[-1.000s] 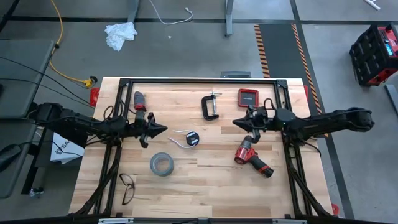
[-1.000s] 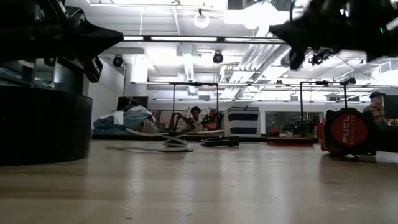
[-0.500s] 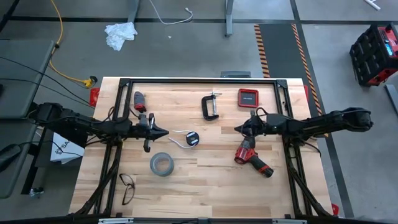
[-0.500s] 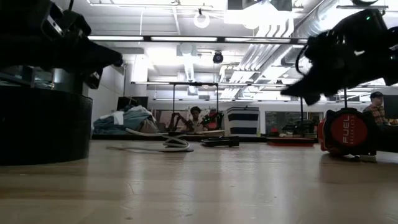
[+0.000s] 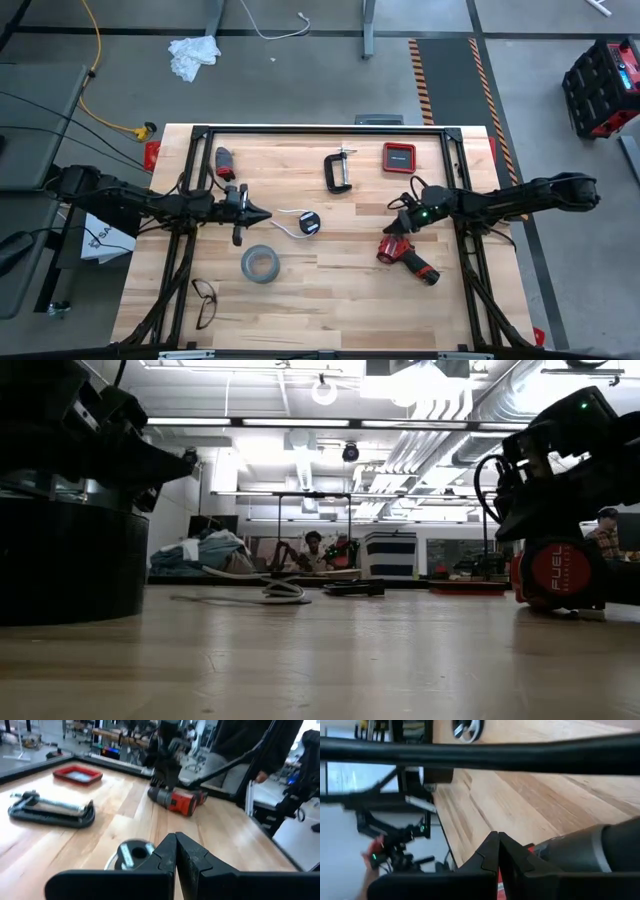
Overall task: Coil cords
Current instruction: Return to Home Position
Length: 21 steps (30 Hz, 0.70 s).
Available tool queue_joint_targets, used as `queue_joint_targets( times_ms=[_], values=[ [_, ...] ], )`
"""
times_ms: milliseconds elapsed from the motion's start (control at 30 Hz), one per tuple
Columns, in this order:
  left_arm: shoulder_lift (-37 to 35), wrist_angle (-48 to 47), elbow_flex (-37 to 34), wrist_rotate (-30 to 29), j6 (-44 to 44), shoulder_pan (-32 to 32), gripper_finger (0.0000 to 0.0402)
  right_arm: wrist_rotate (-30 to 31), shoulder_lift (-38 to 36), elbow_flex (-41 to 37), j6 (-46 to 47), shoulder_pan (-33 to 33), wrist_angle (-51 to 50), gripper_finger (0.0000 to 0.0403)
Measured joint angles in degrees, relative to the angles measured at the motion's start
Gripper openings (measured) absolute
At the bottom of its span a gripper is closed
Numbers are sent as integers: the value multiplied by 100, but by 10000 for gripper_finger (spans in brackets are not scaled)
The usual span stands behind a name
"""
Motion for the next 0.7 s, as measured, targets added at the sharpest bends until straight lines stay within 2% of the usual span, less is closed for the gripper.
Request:
queue_joint_targets(
  times_ms=[133, 233, 400, 700],
  values=[
    [-3, -274, -5, -3, 0, 20, 1, 94, -6, 0, 205, -2, -24, 0],
    [-30, -388, -5, -5, 0, 20, 1, 90, -389, -75, -7, -2, -206, 0],
    [-30, -451, -5, -5, 0, 20, 1, 85, -1496, -400, -566, 0, -525, 0],
    [-26, -508, -5, -5, 0, 20, 1, 92, -3357, -393, -1697, -2, -1773, 0]
  ],
)
